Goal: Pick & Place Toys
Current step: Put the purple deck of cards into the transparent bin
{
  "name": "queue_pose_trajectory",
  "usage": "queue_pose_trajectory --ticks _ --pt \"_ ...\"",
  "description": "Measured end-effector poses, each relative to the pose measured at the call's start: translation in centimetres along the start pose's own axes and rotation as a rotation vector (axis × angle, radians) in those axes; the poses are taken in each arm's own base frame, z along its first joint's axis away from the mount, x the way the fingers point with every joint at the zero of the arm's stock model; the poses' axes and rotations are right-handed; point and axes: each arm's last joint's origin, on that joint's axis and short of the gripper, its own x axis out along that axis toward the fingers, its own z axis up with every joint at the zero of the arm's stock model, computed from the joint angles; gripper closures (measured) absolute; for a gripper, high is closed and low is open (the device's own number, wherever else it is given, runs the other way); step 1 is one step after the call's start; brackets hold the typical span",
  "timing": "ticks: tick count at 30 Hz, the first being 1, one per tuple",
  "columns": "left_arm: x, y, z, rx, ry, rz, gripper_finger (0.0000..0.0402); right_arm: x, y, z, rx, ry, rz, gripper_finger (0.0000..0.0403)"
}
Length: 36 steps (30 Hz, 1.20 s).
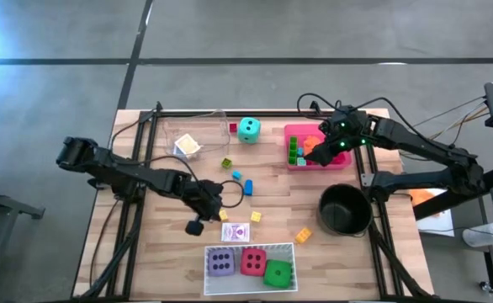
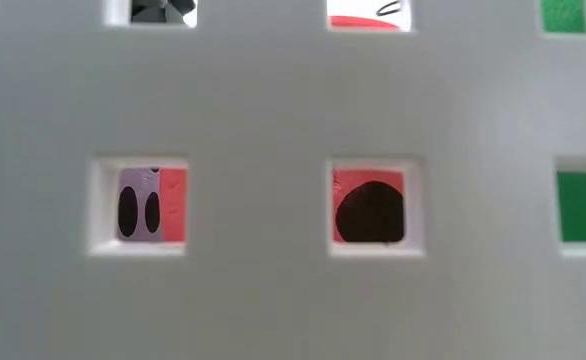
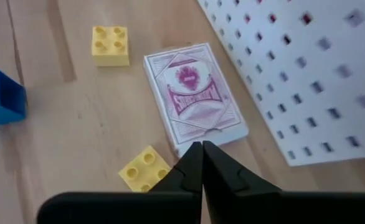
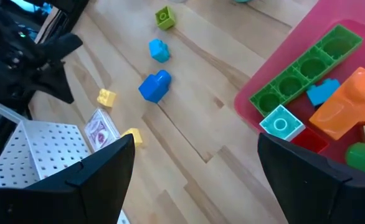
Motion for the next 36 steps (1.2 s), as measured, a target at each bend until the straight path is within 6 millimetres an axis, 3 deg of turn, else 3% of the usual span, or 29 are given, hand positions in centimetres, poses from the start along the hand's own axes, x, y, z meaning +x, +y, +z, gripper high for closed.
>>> queue_pose_trajectory --ticks 20,36 --pt "4.1 1.6 -0.6 0.066 0.006 -0.114 0.0398 0.0 0.0 0.0 0.008 0.002 0.001 0.0074" --pt "5.5 1.9 -1.2 0.064 0.026 -0.125 0.0398 0.0 -0.1 -0.2 0.036 0.022 -0.012 0.0074"
